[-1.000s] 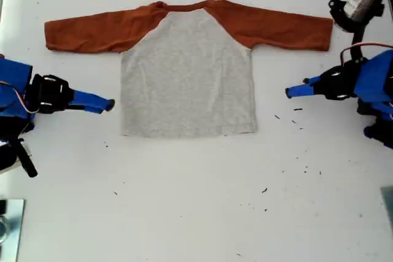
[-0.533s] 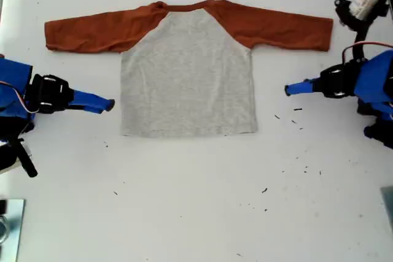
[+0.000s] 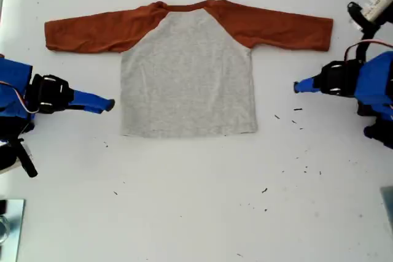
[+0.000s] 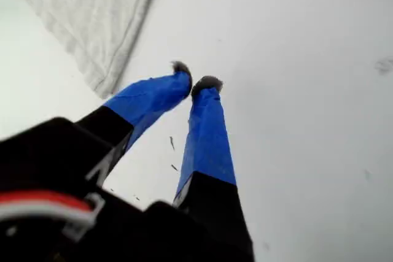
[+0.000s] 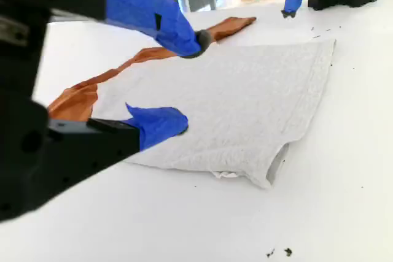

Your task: Fold t shirt

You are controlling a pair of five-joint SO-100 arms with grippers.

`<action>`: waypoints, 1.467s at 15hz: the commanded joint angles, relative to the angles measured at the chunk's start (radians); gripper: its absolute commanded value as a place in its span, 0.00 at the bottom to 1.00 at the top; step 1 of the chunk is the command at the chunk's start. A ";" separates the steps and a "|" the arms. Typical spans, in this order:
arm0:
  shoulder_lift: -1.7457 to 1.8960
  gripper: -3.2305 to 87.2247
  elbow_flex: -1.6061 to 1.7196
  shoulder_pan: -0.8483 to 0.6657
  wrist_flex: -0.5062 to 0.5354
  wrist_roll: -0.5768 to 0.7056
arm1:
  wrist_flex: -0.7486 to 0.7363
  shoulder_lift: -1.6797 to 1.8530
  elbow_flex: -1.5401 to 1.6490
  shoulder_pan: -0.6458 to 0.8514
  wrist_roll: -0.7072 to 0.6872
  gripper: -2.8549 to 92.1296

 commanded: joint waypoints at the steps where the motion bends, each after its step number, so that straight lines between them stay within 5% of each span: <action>1: 0.008 0.22 0.008 0.000 0.002 0.003 | 0.146 -0.264 -0.359 0.184 -0.163 0.07; 3: 0.008 0.18 0.008 -0.023 0.002 0.003 | 0.092 -0.476 -0.499 0.342 -0.351 0.07; 8: 0.009 0.03 0.008 -0.032 -0.017 0.058 | 0.242 -0.976 -1.060 0.793 -0.753 0.08; 10: 0.009 0.03 0.008 -0.037 -0.023 0.058 | 0.230 -1.092 -1.117 0.847 -0.839 0.32; 12: 0.009 0.03 0.008 -0.005 -0.028 0.058 | 0.114 -1.114 -1.011 0.873 -0.900 0.38; 18: 0.009 0.03 0.008 0.058 0.000 0.058 | -0.494 -1.120 -0.405 0.881 -0.992 0.33; 20: 0.009 0.03 0.008 0.054 0.000 0.058 | -0.574 -1.164 -0.354 0.900 -1.011 0.29; 22: 0.009 0.03 0.008 0.046 0.000 0.058 | -0.598 -1.215 -0.368 0.890 -1.005 0.07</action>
